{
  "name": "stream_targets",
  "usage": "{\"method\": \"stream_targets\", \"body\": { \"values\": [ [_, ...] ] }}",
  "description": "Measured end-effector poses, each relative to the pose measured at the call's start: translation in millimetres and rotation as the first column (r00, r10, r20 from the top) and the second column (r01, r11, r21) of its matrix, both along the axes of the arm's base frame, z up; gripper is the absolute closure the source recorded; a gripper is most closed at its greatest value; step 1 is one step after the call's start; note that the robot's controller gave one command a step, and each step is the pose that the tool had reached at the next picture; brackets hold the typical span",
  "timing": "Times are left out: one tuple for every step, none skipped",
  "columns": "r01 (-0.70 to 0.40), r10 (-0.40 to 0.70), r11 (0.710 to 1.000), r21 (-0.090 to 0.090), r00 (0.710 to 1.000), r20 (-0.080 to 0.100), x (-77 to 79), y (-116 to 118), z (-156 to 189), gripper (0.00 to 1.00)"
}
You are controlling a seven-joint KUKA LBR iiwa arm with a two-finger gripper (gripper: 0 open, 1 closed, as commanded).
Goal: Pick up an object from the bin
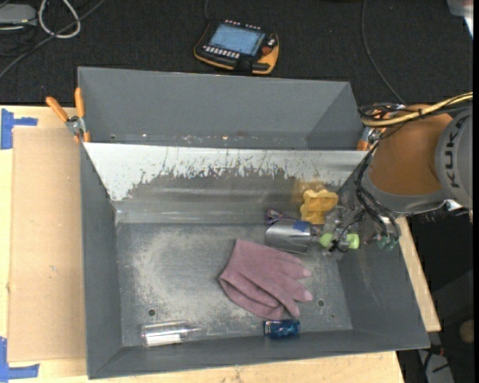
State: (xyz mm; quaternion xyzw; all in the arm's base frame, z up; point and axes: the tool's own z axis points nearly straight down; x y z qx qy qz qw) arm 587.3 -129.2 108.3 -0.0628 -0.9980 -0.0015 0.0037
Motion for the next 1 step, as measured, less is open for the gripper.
{"method": "stream_targets", "body": {
  "values": [
    [-0.002, 0.002, 1.0, 0.0, 1.0, 0.0, -0.1, 0.1, 20.3, 1.0]
  ]
}}
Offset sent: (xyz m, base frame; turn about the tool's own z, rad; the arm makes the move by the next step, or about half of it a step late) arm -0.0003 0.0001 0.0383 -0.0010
